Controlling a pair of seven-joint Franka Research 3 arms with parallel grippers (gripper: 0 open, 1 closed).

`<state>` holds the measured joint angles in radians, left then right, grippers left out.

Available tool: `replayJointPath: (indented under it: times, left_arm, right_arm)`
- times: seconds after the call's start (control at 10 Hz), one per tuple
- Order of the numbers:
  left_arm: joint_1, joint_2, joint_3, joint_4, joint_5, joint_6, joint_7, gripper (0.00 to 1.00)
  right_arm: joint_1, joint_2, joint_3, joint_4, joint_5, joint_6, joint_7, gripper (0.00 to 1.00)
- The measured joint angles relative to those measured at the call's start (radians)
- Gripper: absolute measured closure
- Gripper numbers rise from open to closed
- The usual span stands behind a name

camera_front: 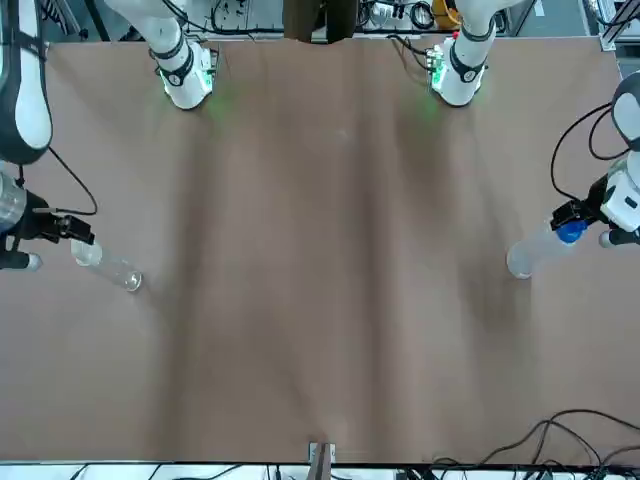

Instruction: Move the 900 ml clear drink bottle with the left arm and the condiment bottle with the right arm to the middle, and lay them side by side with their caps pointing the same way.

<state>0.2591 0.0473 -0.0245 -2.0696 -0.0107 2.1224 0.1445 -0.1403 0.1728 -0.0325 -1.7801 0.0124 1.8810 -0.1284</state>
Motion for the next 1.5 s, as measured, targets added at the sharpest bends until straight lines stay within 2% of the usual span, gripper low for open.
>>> replayJointPath:
  times: [0.4,0.5,1.0,1.2,1.5]
  left_arm:
    - [0.000,-0.004,0.000,-0.001,0.000,0.010,0.000,0.00]
    - [0.002,-0.004,0.000,-0.001,0.000,0.012,0.000,0.00]
    - [0.023,-0.004,0.000,-0.001,0.000,0.016,0.020,0.00]
    - [0.022,-0.004,-0.002,-0.003,0.000,0.017,0.020,0.00]
    - [0.021,-0.003,-0.005,-0.009,0.000,0.017,0.020,0.00]
  right_arm:
    - [-0.038,0.042,-0.001,-0.001,0.000,0.023,-0.065,0.07]
    - [-0.038,0.052,0.001,-0.001,0.000,0.027,-0.066,0.11]
    - [-0.038,0.069,0.003,-0.001,0.000,0.028,-0.071,0.33]
    - [-0.038,0.071,0.003,-0.003,0.000,0.033,-0.071,0.60]
    - [-0.038,0.071,0.003,-0.003,-0.003,0.037,-0.072,0.66]
